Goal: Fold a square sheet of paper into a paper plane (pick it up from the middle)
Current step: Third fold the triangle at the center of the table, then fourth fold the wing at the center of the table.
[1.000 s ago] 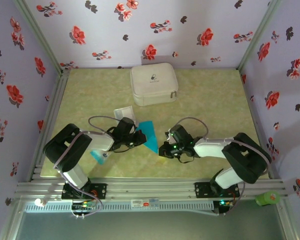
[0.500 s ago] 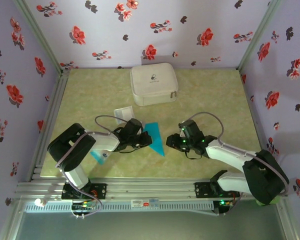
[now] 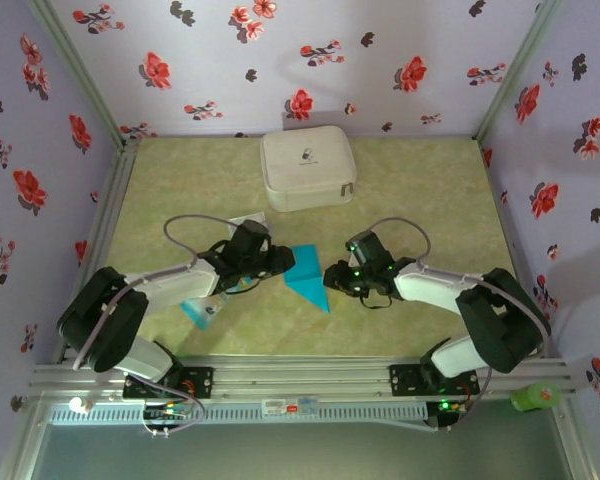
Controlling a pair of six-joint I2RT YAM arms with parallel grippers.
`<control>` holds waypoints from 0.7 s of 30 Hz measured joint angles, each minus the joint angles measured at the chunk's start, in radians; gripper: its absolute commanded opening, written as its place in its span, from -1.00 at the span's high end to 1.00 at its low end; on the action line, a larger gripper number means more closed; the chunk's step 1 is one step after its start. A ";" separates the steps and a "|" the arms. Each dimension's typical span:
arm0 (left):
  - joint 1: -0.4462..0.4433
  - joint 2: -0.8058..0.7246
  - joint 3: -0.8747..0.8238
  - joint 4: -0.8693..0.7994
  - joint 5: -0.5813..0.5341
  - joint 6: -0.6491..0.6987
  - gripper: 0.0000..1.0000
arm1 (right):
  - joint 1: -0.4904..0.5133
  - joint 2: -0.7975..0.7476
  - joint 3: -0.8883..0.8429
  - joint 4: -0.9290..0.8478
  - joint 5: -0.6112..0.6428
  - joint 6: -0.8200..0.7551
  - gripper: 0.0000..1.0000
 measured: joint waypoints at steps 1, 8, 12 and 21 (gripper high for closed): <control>0.018 0.000 -0.005 -0.005 0.006 0.003 0.26 | 0.000 0.006 0.000 0.007 -0.004 0.000 0.39; 0.066 0.005 -0.034 -0.027 0.071 0.018 0.25 | 0.001 0.053 0.005 0.048 -0.027 0.014 0.46; 0.075 0.046 -0.028 -0.028 0.125 0.018 0.26 | 0.001 0.054 0.005 0.071 -0.027 0.024 0.57; 0.119 0.091 -0.026 -0.006 0.192 0.002 0.26 | 0.001 0.058 0.004 0.151 -0.035 0.035 0.80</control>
